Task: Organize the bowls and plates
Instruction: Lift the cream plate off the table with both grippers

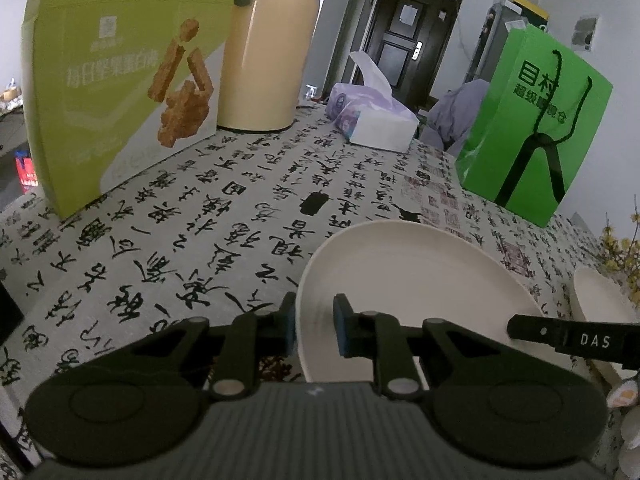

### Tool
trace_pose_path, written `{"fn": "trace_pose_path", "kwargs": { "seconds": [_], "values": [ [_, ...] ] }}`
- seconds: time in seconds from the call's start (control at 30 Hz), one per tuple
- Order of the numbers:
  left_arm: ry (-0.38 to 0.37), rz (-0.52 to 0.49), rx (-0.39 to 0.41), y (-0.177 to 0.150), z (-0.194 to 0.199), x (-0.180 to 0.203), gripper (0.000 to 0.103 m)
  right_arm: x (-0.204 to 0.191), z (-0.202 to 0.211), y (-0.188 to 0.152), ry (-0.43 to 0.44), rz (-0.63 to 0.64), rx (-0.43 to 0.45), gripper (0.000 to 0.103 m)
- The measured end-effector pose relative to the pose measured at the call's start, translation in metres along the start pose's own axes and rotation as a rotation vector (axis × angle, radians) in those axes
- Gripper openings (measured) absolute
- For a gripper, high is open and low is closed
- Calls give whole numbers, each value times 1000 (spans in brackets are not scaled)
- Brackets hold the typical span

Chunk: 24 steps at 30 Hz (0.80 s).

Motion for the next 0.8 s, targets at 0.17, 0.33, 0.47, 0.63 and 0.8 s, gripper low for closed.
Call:
{"fn": "trace_pose_path", "kwargs": {
  "seconds": [0.17, 0.33, 0.47, 0.63, 0.8],
  "values": [
    [-7, -7, -4, -1, 1, 2, 19, 2, 2, -1, 4, -5, 5, 15],
    [-5, -7, 4, 0, 3, 1, 19, -1, 5, -2, 8, 22, 14, 15],
    [-2, 0, 11, 0, 7, 1, 19, -3, 7, 0, 8, 30, 22, 15],
    [-9, 8, 18, 1, 11, 1, 19, -3, 11, -1, 9, 47, 33, 15],
    [-7, -4, 43, 2, 15, 5, 19, -2, 14, 2, 16, 48, 46, 15]
  ]
}}
Point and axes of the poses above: each gripper's, at about its wrist camera, not at the fingertips, and z roughly against the way its jaws point, x to its right, y to its top, the point moved 9 cm from there along -z, roughly the way its jaws point, and after that the axes turned 7 degrees about z, right-handed, at the moved point
